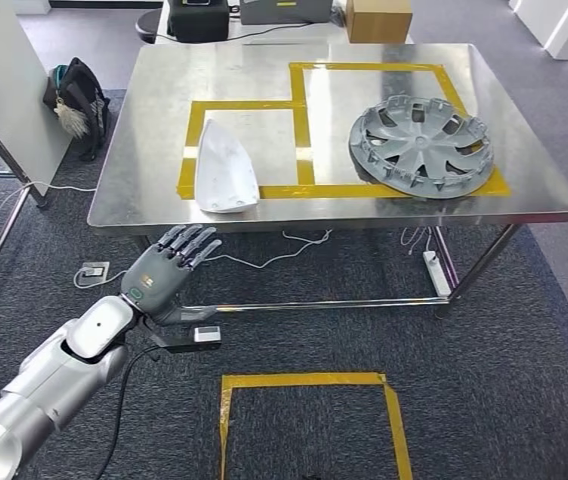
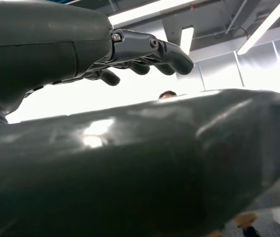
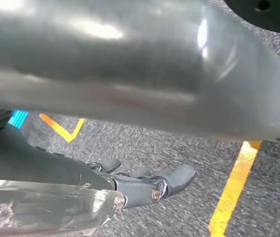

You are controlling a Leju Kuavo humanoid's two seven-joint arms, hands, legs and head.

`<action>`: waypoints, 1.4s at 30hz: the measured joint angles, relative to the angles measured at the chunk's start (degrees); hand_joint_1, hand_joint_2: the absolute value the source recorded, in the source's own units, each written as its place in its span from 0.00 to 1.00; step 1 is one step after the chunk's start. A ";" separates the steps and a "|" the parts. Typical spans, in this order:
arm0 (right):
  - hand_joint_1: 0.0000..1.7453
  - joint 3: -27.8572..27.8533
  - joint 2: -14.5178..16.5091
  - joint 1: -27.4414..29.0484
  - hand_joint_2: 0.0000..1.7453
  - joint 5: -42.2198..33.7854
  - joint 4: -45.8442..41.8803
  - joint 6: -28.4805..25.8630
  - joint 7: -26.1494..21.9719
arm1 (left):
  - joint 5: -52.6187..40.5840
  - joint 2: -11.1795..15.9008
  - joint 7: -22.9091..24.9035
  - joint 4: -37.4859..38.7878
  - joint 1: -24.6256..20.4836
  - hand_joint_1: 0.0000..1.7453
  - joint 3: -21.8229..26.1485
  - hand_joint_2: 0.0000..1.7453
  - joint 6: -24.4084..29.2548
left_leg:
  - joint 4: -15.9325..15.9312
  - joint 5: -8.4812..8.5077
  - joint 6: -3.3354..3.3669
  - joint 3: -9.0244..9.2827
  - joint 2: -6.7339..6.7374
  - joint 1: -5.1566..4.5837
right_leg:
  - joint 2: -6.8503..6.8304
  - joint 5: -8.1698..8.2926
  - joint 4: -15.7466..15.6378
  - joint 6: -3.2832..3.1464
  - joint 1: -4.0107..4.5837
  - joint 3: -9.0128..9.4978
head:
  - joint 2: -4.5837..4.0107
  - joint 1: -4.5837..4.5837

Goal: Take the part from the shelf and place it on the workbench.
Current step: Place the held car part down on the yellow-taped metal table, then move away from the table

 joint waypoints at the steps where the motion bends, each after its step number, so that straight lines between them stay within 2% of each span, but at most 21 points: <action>1: 0.00 0.01 -0.06 -0.09 0.00 0.02 -0.01 0.00 0.01 | 0.01 -0.19 0.02 0.31 -0.09 0.00 -0.14 0.00 0.01 | 0.03 0.68 -0.05 -0.83 0.01 -0.08 | 0.00 1.24 -0.59 -0.17 0.11 1.49 | 0.00 -0.01; 3: 0.00 0.02 -0.19 -0.19 0.00 0.06 -0.01 -0.02 0.02 | 0.03 -0.47 0.05 0.74 -0.34 0.00 -0.37 0.00 0.04 | 0.11 1.96 -0.28 -2.25 -0.03 -0.17 | 0.07 3.62 -6.89 -0.63 0.35 7.04 | 0.00 -0.01; 5: 0.00 0.02 -0.36 -0.41 0.00 0.11 -0.02 -0.03 0.01 | 0.05 -0.60 0.08 0.99 -0.79 0.00 -0.53 0.00 0.09 | 0.25 3.08 -0.75 -3.14 -0.06 -0.33 | 0.24 3.03 -14.68 -1.05 0.59 12.50 | 0.00 -0.05; 7: 0.00 0.02 -0.48 -0.55 0.00 0.14 -0.03 -0.04 0.00 | 0.06 -0.72 0.10 1.22 -1.21 0.00 -0.69 0.00 0.12 | 0.22 4.17 -1.37 -3.51 -0.04 -0.38 | 0.34 2.18 -17.74 -1.61 0.84 13.93 | 0.00 -0.06; 9: 0.00 0.02 -0.51 -0.49 0.00 0.15 -0.03 -0.04 0.02 | 0.07 -0.74 0.11 1.50 -1.35 0.00 -0.85 0.00 0.12 | 0.42 4.02 -2.07 -3.99 -0.07 -0.25 | 0.18 3.12 -17.62 -2.52 0.74 12.95 | 0.00 0.00; 10: 0.00 0.02 -0.51 -0.46 0.00 0.15 -0.03 -0.03 0.02 | 0.07 -0.72 0.11 1.61 -1.35 0.00 -0.91 0.00 0.12 | 1.49 2.37 -2.44 -4.57 -0.09 -0.18 | 0.07 3.83 -17.66 -2.99 0.63 12.41 | 0.00 -0.10; 13: 0.00 0.03 -0.53 -0.48 0.00 0.16 -0.03 -0.03 0.02 | 0.07 -0.75 0.13 1.85 -1.35 0.00 -1.00 0.00 0.12 | 11.25 -6.35 -3.37 -7.45 -0.09 0.14 | -0.08 6.28 -17.63 -3.62 0.49 9.89 | 0.00 -0.43; 14: 0.00 0.03 -0.53 -0.45 0.00 0.16 -0.03 -0.03 0.02 | 0.07 -0.76 0.13 1.92 -1.32 0.00 -1.02 0.00 0.12 | 14.80 -7.81 -3.54 -8.04 -0.09 0.22 | -0.09 7.05 -17.59 -3.58 0.49 8.90 | 0.00 -0.43; 16: 0.00 0.03 -0.53 -0.41 0.00 0.16 -0.03 -0.03 0.02 | 0.07 -0.76 0.13 2.07 -1.27 0.00 -1.10 0.00 0.12 | 17.25 -6.70 -3.64 -6.97 -0.08 0.29 | -0.11 8.47 -17.50 -3.36 0.48 7.00 | 0.00 -0.43; 18: 0.00 0.03 -0.53 -0.43 0.00 0.16 -0.03 -0.03 0.02 | 0.07 -0.78 0.13 2.13 -1.34 0.00 -1.17 0.00 0.12 | 12.24 -4.14 -3.48 -2.04 -0.08 0.30 | -0.12 9.82 -17.42 -3.01 0.44 5.40 | 0.00 -0.44; 20: 0.00 0.03 -0.54 -0.45 0.00 0.15 -0.03 -0.03 0.02 | 0.07 -0.89 0.13 2.14 -1.60 0.00 -1.19 0.00 0.14 | 3.87 -4.28 -2.95 4.25 -0.11 0.21 | -0.14 11.02 -17.28 -2.49 0.54 4.31 | 0.00 -0.39; 21: 0.00 0.03 -0.55 -0.43 0.00 0.15 -0.03 -0.03 0.02 | 0.07 -0.95 0.13 2.14 -1.72 0.00 -1.20 0.00 0.15 | 1.07 -4.82 -2.57 6.07 -0.13 0.10 | -0.14 11.67 -17.35 -2.17 0.56 4.00 | 0.00 -0.38; 23: 0.00 0.04 -0.56 -0.32 0.00 0.15 -0.02 -0.03 0.02 | 0.07 -1.05 0.13 2.18 -1.75 0.00 -1.28 0.00 0.15 | -0.66 -4.70 -1.54 6.35 -0.10 -0.13 | -0.12 12.97 -17.76 -1.48 0.46 3.50 | 0.00 -0.35; 25: 0.00 0.04 -0.56 -0.07 0.00 0.16 0.02 -0.03 0.03 | 0.07 -1.10 0.13 2.29 -1.62 0.00 -1.38 0.00 0.13 | -0.72 -3.49 -0.52 5.21 0.04 -0.11 | -0.07 11.52 -16.84 -0.87 0.25 2.54 | 0.00 -0.38; 29: 0.00 0.04 -0.55 -0.03 0.00 0.16 0.02 -0.03 0.05 | 0.07 -1.20 0.13 2.48 -1.53 0.00 -1.42 0.00 0.12 | -0.72 -0.80 0.29 2.22 0.10 -0.07 | -0.04 1.56 -3.27 -0.22 0.21 -1.12 | 0.00 -0.04; 31: 0.00 0.04 -0.56 -0.19 0.00 0.27 0.01 -0.07 0.03 | 0.03 -1.21 0.30 2.63 -1.42 0.00 -1.45 0.00 0.07 | -0.69 0.39 0.17 0.53 0.08 -0.11 | -0.04 2.04 0.13 -0.17 0.21 -0.44 | 0.00 0.01; 33: 0.00 0.05 -0.67 -0.25 0.00 0.69 0.01 -0.15 -0.03 | -0.09 -1.16 0.98 2.71 -1.34 0.00 -1.51 0.00 -0.13 | -0.63 1.38 -0.19 -0.85 0.04 -0.06 | -0.04 5.25 -4.37 -0.16 0.13 4.07 | 0.00 0.02; 34: 0.00 0.06 -0.76 -0.33 0.00 0.95 0.00 -0.14 -0.08 | -0.16 -1.10 1.42 2.71 -1.32 0.00 -1.54 0.00 -0.25 | -0.57 1.82 -0.47 -1.38 0.02 -0.12 | -0.01 5.68 -8.59 -0.14 0.13 7.39 | 0.00 0.02; 36: 0.00 0.08 -0.94 -0.58 0.00 1.23 -0.02 -0.05 -0.16 | -0.34 -0.95 1.94 2.68 -1.32 0.00 -1.60 0.00 -0.39 | -0.38 2.72 -1.05 -2.00 0.02 -0.30 | 0.18 4.36 -15.83 -0.46 0.17 12.32 | 0.00 -0.04; 39: 0.00 0.09 -1.02 -0.73 0.00 1.33 -0.03 0.04 -0.19 | -0.51 -0.72 2.11 2.66 -1.21 0.00 -1.79 0.00 -0.51 | -0.29 3.59 -1.70 -2.40 0.03 -0.36 | 0.26 3.80 -17.79 -1.57 0.22 12.92 | 0.00 -0.14; 42: 0.00 0.09 -1.09 -0.84 0.00 1.38 -0.03 0.08 -0.18 | -0.54 -0.56 2.16 2.66 -1.13 0.00 -1.87 0.00 -0.60 | 5.67 -0.67 -2.64 -5.05 0.02 -0.20 | 0.12 4.68 -17.82 -2.89 0.10 12.17 | 0.00 -0.27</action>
